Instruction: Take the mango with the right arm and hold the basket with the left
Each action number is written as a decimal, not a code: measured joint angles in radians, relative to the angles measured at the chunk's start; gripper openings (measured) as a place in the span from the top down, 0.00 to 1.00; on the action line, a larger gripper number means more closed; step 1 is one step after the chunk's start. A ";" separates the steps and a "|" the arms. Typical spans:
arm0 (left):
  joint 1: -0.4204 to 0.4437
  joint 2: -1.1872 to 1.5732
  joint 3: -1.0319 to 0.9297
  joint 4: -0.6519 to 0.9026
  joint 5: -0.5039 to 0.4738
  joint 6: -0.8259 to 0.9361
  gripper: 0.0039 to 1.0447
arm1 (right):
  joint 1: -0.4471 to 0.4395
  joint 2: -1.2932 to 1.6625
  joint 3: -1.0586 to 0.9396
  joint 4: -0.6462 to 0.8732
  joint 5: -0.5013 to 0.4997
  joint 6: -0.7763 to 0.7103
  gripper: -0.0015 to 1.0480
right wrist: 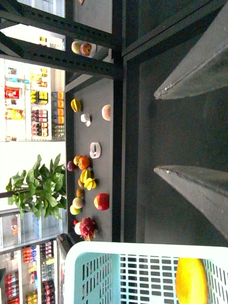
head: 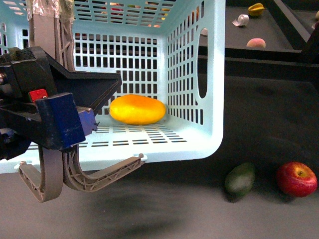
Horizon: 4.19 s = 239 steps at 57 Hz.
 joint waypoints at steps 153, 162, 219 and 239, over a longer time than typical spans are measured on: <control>0.164 0.671 0.729 -0.294 -0.604 -1.041 0.93 | -0.100 -0.347 -0.050 -0.289 -0.085 -0.013 0.08; 0.194 0.723 0.790 -0.323 -0.605 -1.102 0.93 | -0.100 -0.347 -0.050 -0.289 -0.085 -0.013 0.08; 0.227 0.518 0.509 -0.257 -0.603 -0.939 0.05 | -0.100 -0.347 -0.050 -0.289 -0.085 -0.013 0.08; 0.201 0.056 0.105 -0.142 -0.629 -0.739 0.05 | -0.100 -0.347 -0.050 -0.289 -0.085 -0.013 0.08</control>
